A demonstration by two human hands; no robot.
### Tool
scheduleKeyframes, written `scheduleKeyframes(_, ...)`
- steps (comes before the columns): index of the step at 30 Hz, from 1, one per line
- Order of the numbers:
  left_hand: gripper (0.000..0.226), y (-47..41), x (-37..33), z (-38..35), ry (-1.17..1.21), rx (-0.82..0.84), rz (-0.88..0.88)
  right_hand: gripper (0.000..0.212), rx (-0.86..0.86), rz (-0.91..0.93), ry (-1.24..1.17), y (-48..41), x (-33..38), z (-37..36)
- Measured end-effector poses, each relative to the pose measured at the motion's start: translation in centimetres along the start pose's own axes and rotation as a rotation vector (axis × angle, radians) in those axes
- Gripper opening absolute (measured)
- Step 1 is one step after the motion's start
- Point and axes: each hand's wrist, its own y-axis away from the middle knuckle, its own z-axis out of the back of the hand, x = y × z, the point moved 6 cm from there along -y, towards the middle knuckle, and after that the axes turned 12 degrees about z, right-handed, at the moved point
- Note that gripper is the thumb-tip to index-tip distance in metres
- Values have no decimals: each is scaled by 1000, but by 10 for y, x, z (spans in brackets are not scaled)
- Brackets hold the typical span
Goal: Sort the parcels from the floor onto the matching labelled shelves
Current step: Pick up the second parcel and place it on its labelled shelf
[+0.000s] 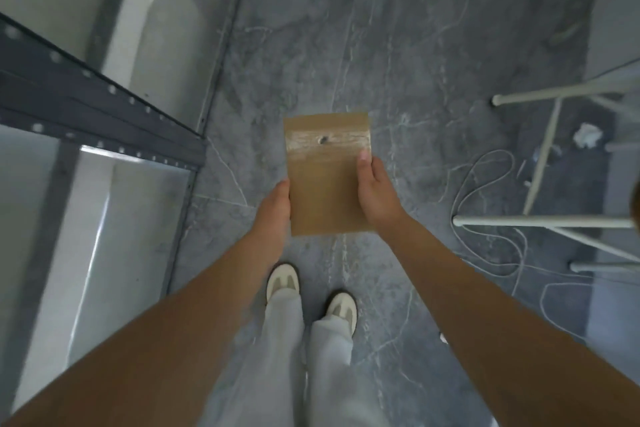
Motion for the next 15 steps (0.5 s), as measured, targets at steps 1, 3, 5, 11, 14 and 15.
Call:
scheduleKeyframes(1,57,24,-13,6,-3,-10,-22,49,14,16,-3,11,24,4)
scheduleKeyframes(3,69,64,-39,21,-8,-29,-98,50,47,49,-18,32,71,10)
scheduleKeyframes(5,88,103,-61,34,-10,-42,-184,53,68,103,-29,52,117,17)
scheduleKeyframes(11,77,254,-98,59,-21,-126,-403,64,106,235,-32,117,236,52)
scheduleKeyframes(14,50,324,-106,66,-13,-129,-499,66,126,315,-28,150,288,67)
scheduleKeyframes(15,49,346,-108,71,-12,-143,-522,63,118,337,-34,160,305,72)
